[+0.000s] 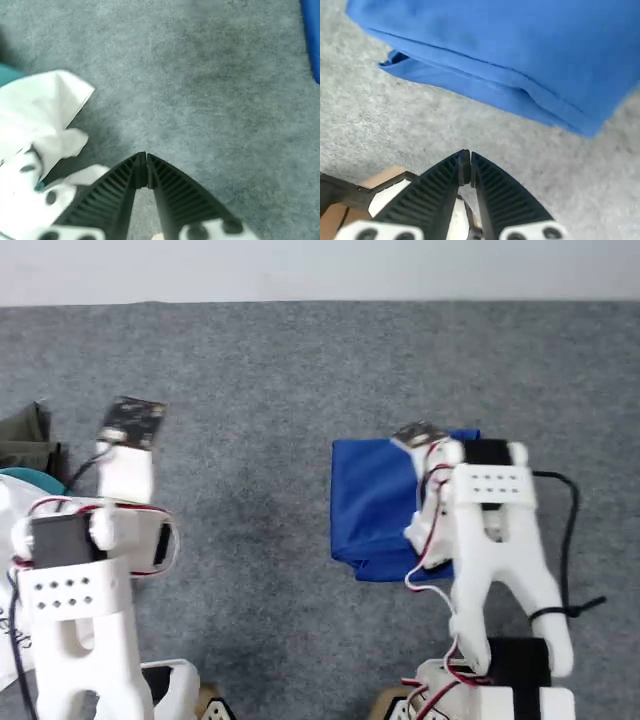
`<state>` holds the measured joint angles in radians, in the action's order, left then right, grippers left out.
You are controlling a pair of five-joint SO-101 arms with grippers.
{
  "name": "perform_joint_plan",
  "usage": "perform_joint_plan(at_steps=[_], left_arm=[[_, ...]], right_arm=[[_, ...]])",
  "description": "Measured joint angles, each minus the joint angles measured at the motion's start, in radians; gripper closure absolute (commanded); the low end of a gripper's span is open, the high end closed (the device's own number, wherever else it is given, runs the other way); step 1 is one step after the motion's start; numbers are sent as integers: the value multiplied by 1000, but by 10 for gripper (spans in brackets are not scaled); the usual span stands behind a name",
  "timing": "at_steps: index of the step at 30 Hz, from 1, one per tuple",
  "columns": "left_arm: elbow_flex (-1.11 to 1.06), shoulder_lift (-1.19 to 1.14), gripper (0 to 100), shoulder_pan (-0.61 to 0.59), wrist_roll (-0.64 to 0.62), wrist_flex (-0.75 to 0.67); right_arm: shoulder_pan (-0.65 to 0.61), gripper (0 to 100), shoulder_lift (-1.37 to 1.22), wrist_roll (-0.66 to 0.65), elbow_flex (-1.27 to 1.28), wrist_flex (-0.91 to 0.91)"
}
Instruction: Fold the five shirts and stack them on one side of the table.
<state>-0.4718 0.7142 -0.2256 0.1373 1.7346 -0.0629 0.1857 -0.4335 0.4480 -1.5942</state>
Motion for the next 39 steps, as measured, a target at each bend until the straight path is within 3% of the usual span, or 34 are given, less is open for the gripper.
perform_joint_plan(at_steps=[5, 9, 14, 20, 29, 39], left_arm=[[0, 0, 993, -196, 68, 0], [0, 0, 993, -278, 106, 0], [0, 0, 993, -293, 118, 0], [0, 0, 993, -293, 118, 0], [0, 0, 993, -293, 118, 0], [0, 0, 993, -293, 118, 0]], right_arm=[[-135, 989, 0, 5, 77, 83], [-206, 989, 0, 26, 146, 196], [-222, 989, 0, 29, 198, 328], [-222, 989, -34, 29, 199, 362], [-270, 989, -40, 66, 146, 172], [-262, 989, -258, 92, 140, 407]])
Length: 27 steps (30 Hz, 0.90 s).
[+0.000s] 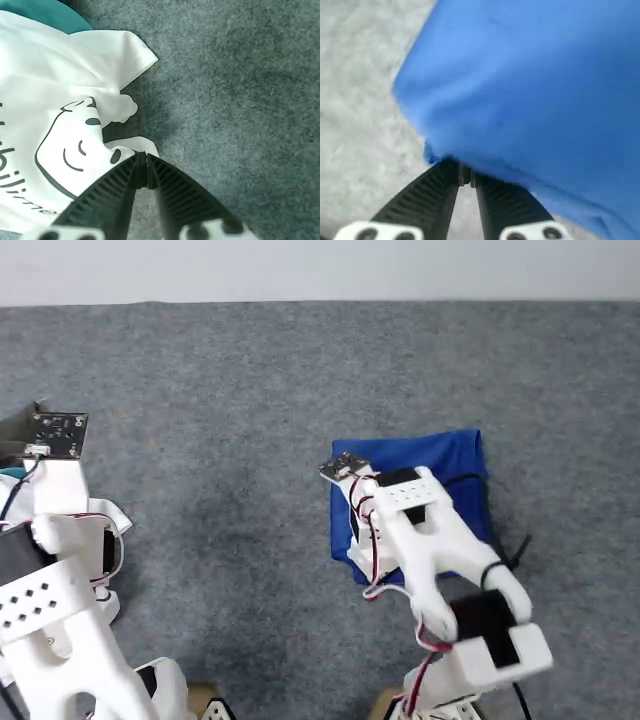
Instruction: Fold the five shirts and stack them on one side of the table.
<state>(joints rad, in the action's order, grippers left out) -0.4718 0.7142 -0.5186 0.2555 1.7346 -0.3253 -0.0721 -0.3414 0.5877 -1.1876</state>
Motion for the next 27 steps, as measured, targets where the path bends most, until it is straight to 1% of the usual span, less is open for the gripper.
perform_joint_plan(at_steps=[6, 10, 18, 22, 27], left_arm=[[0, 0, 993, 0, 0, 0], [0, 0, 993, 0, 0, 0], [0, 0, 992, 0, 0, 0], [0, 0, 992, 0, 0, 0], [0, 0, 992, 0, 0, 0]], right_arm=[[89, 989, -58, 0, -141, 15], [118, 989, -58, 0, -215, -29], [114, 989, -87, 0, -249, -46], [72, 989, -141, 6, -249, -18], [40, 989, -146, 6, -249, -5]])
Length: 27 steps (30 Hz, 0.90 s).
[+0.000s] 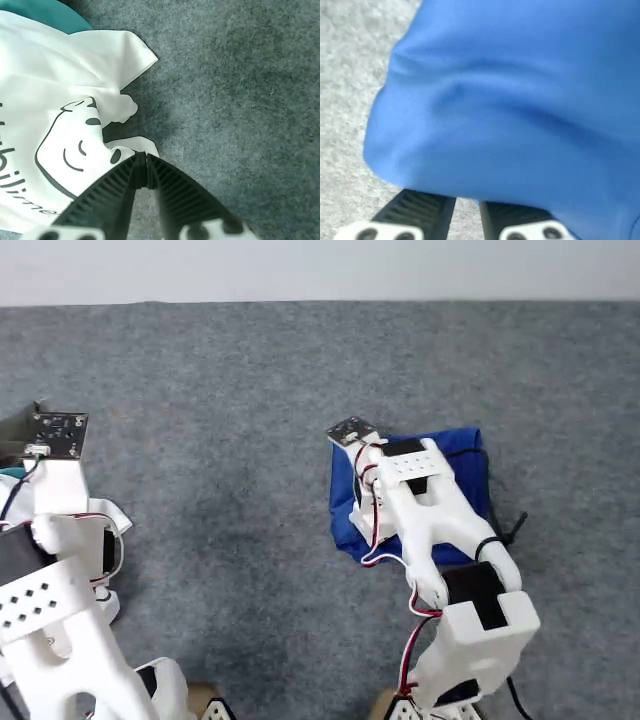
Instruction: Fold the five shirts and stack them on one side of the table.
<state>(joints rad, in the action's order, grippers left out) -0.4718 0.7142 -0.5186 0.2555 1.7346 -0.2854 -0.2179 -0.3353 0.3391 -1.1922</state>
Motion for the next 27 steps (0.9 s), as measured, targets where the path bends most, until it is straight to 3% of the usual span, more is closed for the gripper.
perform_joint_plan(at_steps=[19, 27], left_arm=[[0, 0, 992, 0, 0, 0], [0, 0, 992, 0, 0, 0]], right_arm=[[3, 987, -63, 0, -40, 64], [3, 878, -41, 0, -143, -147]])
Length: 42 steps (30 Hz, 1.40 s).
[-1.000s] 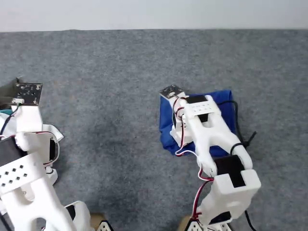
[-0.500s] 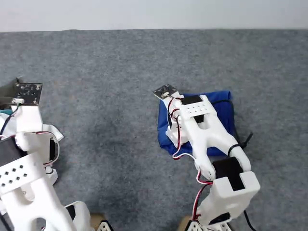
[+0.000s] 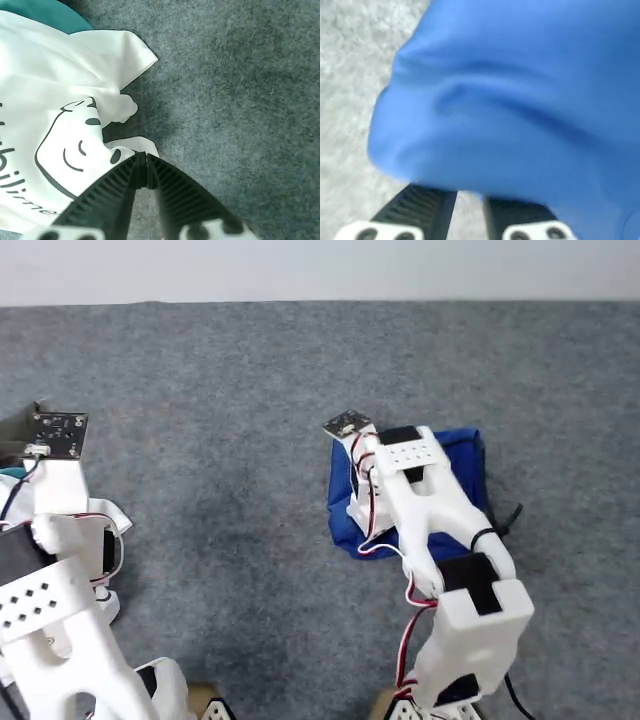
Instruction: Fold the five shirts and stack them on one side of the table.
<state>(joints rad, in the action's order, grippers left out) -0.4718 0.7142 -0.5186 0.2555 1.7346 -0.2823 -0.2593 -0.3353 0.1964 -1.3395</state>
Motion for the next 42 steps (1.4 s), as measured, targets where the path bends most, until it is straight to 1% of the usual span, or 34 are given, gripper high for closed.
perform_joint_plan(at_steps=[2, 4, 7, 10, 12, 15, 20, 24, 27, 30, 33, 37, 42], left_arm=[[0, 0, 992, 0, 0, 0], [0, 0, 992, 0, 0, 0], [0, 0, 992, 0, 0, 0], [0, 0, 992, 0, 0, 0], [0, 0, 992, 0, 0, 0], [0, 0, 992, 0, 0, 0], [0, 0, 992, 0, 0, 0], [0, 0, 992, 0, 0, 0], [0, 0, 992, 0, 0, 0], [0, 0, 992, 0, 0, 0], [0, 0, 992, 0, 0, 0], [0, 0, 992, 0, 0, 0], [0, 0, 992, 0, 0, 0]], right_arm=[[0, 852, 43, 0, -25, -68], [0, 850, 89, 0, -43, -126], [2, 869, 157, 0, -49, -192], [2, 915, 207, 0, -49, -218], [0, 954, 226, 0, -49, -213], [-21, 991, 229, 0, -49, -144], [-112, 988, 229, 0, -49, -21], [-140, 988, 153, 0, -49, 40], [-141, 988, 55, 8, -49, 41], [-144, 988, -44, 43, -49, 35], [-160, 988, -103, 57, -75, 11], [-195, 988, -104, 58, -83, -11], [-203, 988, -37, 58, -81, -55]])
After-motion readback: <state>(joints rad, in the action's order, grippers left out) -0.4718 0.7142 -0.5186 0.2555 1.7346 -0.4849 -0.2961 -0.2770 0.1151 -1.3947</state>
